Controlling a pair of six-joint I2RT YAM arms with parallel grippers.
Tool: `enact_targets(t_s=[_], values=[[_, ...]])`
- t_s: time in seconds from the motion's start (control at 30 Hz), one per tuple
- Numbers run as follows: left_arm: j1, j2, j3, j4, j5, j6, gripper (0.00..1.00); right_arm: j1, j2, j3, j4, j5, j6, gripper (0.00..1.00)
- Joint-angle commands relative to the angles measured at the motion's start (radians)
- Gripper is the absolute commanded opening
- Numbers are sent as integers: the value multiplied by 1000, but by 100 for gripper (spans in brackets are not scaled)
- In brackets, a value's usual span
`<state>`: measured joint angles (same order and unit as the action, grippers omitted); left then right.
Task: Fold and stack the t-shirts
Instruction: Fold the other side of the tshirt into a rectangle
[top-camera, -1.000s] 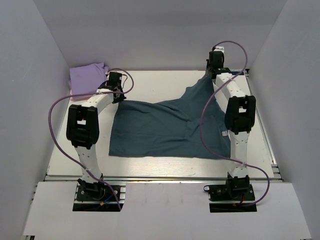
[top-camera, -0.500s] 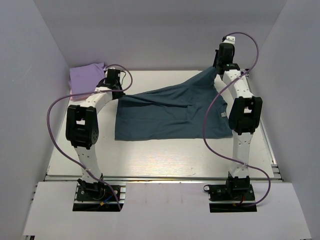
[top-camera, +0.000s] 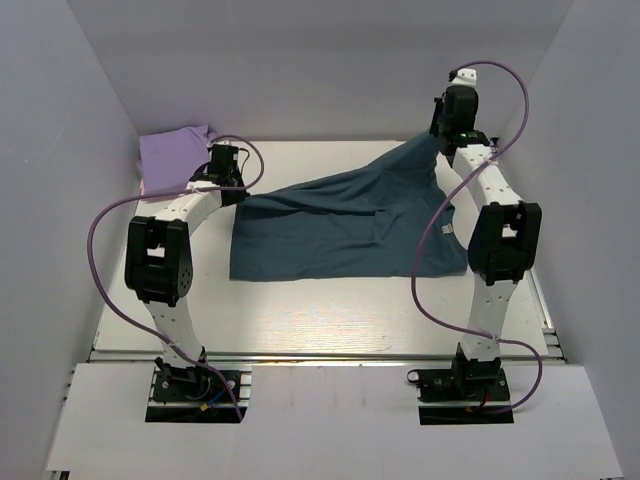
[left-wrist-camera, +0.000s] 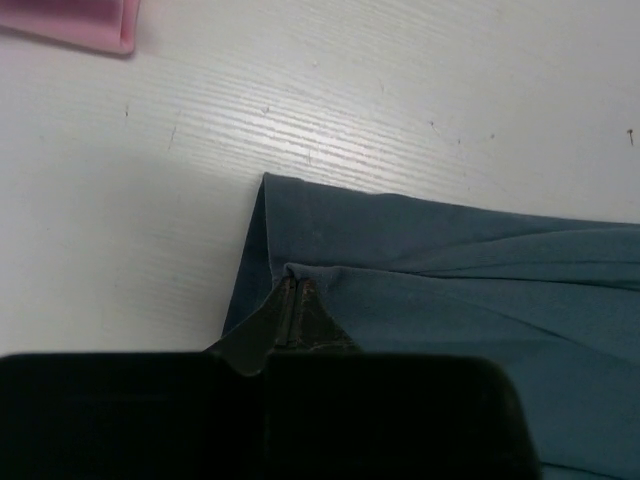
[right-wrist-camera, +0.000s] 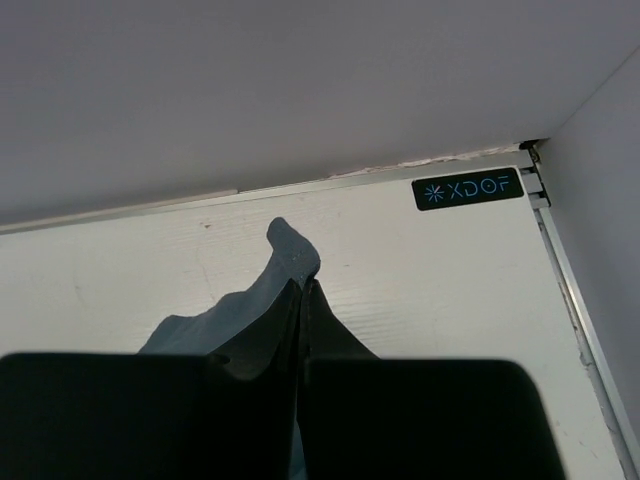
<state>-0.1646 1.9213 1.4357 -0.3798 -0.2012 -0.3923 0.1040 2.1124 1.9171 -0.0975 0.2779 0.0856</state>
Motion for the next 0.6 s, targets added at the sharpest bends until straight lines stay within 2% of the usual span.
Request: enact_targets(t_s=[0.0, 0.2, 0.27, 0.3, 0.43, 0.57], values=[[7, -117, -44, 24, 26, 6, 0, -10, -107, -44, 70, 6, -7, 0], [7, -195, -173, 35, 36, -28, 0, -23, -288, -323, 133, 27, 0, 0], [-3, -214, -223, 44, 36, -39, 0, -32, -380, -446, 180, 33, 12, 0], [-3, -225, -238, 44, 36, -48, 0, -33, -402, -557, 188, 29, 26, 0], [-3, -252, -294, 64, 55, -48, 0, -41, -547, -737, 239, -17, 54, 0], [-3, -263, -317, 73, 56, -57, 0, -35, -640, -875, 199, -69, 78, 0]])
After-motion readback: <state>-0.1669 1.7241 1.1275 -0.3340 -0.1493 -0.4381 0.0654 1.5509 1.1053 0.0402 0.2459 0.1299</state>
